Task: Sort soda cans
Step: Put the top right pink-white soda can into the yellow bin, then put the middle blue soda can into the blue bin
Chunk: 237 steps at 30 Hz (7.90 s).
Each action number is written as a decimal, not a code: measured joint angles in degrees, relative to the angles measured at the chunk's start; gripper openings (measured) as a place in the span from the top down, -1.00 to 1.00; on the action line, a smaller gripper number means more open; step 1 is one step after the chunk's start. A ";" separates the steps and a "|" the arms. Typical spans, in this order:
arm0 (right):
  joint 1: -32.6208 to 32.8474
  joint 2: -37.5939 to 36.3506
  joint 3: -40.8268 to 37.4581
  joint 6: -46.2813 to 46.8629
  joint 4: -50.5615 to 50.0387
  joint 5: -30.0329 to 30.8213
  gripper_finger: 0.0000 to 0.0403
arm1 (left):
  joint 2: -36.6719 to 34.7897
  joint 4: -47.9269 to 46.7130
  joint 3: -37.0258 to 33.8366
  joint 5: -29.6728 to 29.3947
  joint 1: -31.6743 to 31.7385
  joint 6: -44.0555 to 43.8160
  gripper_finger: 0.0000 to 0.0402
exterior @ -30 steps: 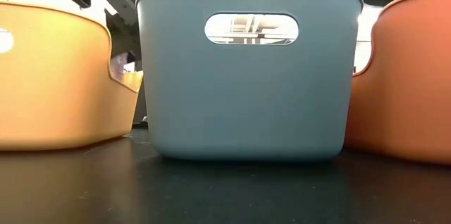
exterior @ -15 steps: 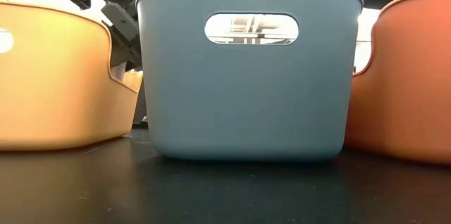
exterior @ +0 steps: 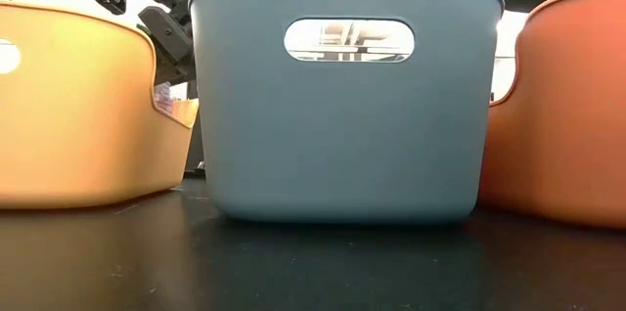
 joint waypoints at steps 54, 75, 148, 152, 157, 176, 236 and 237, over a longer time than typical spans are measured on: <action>5.14 -8.66 0.72 -10.36 -9.31 8.98 -0.84 | 0.00 -2.33 0.00 0.35 0.00 -0.07 -0.39; 0.06 -16.96 0.64 0.52 -20.58 5.03 -0.54 | 0.02 -3.46 -0.02 0.42 0.00 -0.46 -0.39; -35.36 -51.45 -61.23 30.71 -31.94 6.18 -0.92 | 0.02 -5.15 -0.02 -5.68 0.02 -2.39 -0.39; -35.36 -51.45 -61.24 30.70 -32.22 5.68 -0.74 | 0.02 -5.15 -0.02 -5.68 0.02 -2.39 -0.39; -35.34 -51.47 -61.24 30.71 -32.46 4.90 -0.43 | 0.02 -5.15 -0.02 -5.68 0.02 -2.39 -0.39; -31.65 -51.43 -52.45 29.79 -38.07 5.09 -0.13 | 0.02 -5.13 -0.02 -6.34 0.02 -2.37 -0.39; 3.09 -28.20 -29.94 32.23 -45.71 5.71 -0.40 | 0.02 -5.02 -0.02 -6.78 0.02 -2.39 -0.39; 3.09 -28.20 -29.94 32.23 -45.77 5.75 -0.44 | 0.00 -5.02 -0.02 -6.78 0.02 -2.39 -0.39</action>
